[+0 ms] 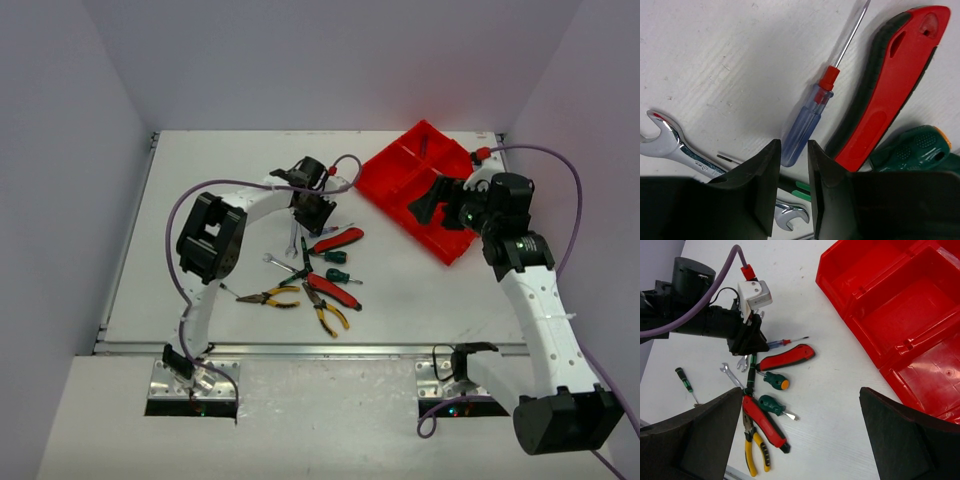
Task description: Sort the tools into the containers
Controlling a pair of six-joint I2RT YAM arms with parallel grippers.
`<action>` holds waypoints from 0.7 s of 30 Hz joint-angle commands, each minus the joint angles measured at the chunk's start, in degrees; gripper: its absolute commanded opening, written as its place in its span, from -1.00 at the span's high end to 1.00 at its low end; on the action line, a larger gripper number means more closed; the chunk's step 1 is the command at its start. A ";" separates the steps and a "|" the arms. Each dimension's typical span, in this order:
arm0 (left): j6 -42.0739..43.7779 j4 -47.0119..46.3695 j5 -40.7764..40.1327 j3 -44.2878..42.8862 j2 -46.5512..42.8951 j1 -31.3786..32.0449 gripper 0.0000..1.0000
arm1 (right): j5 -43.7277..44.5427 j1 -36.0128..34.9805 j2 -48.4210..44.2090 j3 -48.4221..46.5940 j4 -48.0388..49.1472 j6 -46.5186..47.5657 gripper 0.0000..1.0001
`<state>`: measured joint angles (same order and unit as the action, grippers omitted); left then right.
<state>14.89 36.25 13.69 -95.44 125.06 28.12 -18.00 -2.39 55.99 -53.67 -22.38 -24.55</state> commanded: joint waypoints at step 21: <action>-16.79 -7.18 -12.97 4.83 -14.17 2.12 1.00 | -3.62 0.20 -2.03 -0.97 4.98 -6.11 -0.98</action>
<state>6.38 33.73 2.97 -92.22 123.05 29.63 -19.02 -2.39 55.58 -53.67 -22.70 -25.80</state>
